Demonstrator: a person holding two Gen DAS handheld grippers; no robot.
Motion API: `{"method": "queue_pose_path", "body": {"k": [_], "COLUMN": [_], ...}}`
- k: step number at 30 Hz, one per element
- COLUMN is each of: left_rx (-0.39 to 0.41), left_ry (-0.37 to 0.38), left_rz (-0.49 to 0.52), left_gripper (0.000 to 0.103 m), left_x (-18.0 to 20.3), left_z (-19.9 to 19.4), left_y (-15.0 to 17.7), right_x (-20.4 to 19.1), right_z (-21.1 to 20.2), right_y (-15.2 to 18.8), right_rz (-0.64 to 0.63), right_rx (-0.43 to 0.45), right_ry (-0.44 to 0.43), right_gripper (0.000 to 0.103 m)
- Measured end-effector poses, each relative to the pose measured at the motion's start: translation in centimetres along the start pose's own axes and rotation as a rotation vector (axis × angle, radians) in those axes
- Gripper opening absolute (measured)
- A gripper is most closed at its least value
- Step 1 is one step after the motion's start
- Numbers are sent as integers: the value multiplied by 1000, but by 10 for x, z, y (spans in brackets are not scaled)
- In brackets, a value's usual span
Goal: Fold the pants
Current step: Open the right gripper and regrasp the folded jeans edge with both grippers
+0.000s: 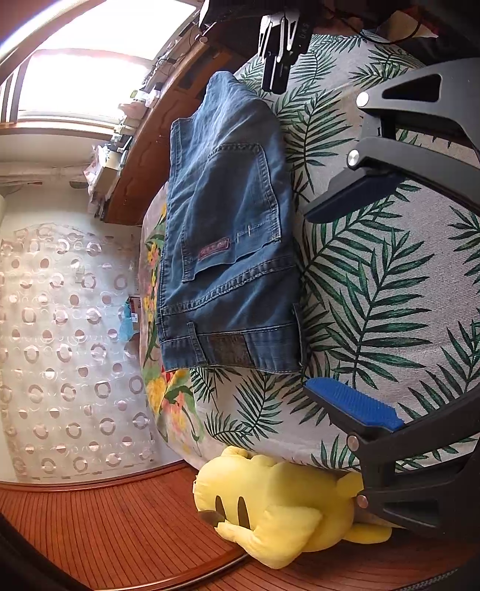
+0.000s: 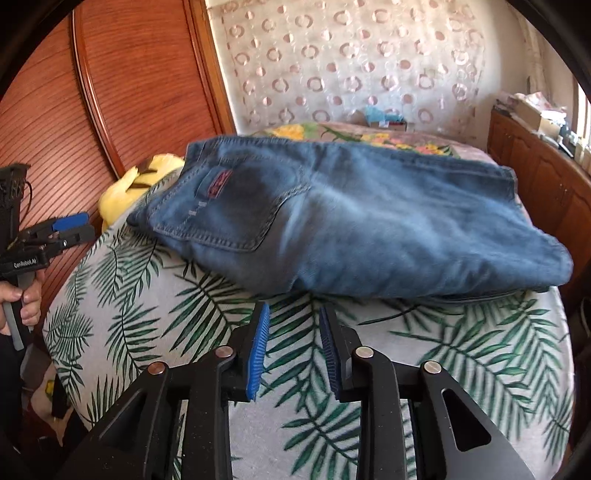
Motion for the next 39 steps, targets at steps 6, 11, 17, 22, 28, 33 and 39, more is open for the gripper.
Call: {"method": "queue_pose_path", "body": {"k": [6, 11, 17, 22, 28, 33, 39], "left_rx": [-21, -46, -64, -71, -115, -153, -168], "left_ry": [-6, -11, -12, -13, -9, -11, 12], "left_rz": [4, -13, -30, -27, -17, -11, -1], "left_gripper": [86, 86, 86, 82, 65, 63, 63], "left_x": [-4, -12, -20, -26, -32, -39, -41], "left_z": [9, 18, 28, 36, 56, 71, 82], "left_y": [4, 8, 13, 10, 8, 5, 3], "right_x": [5, 2, -2, -1, -8, -10, -8], "right_z": [17, 32, 19, -1, 2, 8, 10], "right_y": [-11, -13, -42, -61, -59, -57, -54], "right_rz": [-5, -37, -35, -21, -39, -41, -46], "right_rx": [-49, -80, 6, 68, 74, 69, 57], "right_ry": [-11, 8, -53, -77, -57, -56, -54], "right_gripper": [32, 32, 4, 3, 3, 3, 3]}}
Point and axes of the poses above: each gripper's, at about its wrist camera, not at the fingertips, and z roughly the way its jaws point, x to its right, y to its underside, the point moved 4 cm from there along z, roughly the way its jaws point, and after that the axes turned 9 degrees about z, right-handed, at the moved point
